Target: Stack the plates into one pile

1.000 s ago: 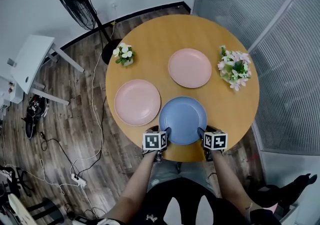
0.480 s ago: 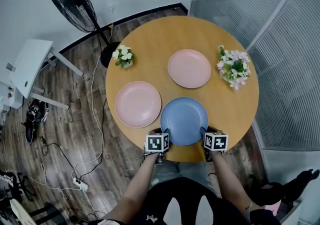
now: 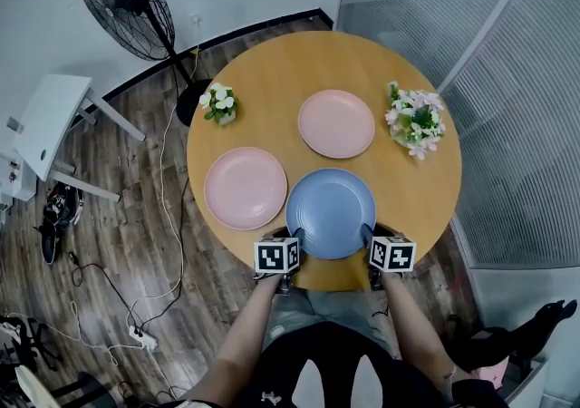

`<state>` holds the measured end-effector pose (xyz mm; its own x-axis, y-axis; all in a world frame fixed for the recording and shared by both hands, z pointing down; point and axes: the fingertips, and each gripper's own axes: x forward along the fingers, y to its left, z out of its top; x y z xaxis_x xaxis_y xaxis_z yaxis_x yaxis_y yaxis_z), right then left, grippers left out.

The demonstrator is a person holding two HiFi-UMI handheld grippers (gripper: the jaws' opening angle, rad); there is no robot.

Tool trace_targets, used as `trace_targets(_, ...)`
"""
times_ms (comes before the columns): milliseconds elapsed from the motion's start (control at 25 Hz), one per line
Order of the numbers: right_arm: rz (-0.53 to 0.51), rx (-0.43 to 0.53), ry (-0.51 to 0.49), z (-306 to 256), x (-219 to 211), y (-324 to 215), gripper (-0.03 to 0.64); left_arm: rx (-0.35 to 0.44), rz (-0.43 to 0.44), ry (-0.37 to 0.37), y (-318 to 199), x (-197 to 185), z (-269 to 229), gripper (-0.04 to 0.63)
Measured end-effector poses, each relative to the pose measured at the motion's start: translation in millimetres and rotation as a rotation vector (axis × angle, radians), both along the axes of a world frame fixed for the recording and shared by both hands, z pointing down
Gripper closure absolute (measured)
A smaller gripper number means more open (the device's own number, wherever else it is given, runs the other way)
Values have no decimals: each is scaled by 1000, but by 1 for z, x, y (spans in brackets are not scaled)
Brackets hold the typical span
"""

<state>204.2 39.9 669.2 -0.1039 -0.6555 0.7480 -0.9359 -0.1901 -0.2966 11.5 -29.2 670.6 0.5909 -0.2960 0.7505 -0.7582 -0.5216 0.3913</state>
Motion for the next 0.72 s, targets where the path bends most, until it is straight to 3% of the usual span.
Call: trace_targets(720,25,175,37,-109,2,-33,520,195,-47,115,-30,0,-112,468)
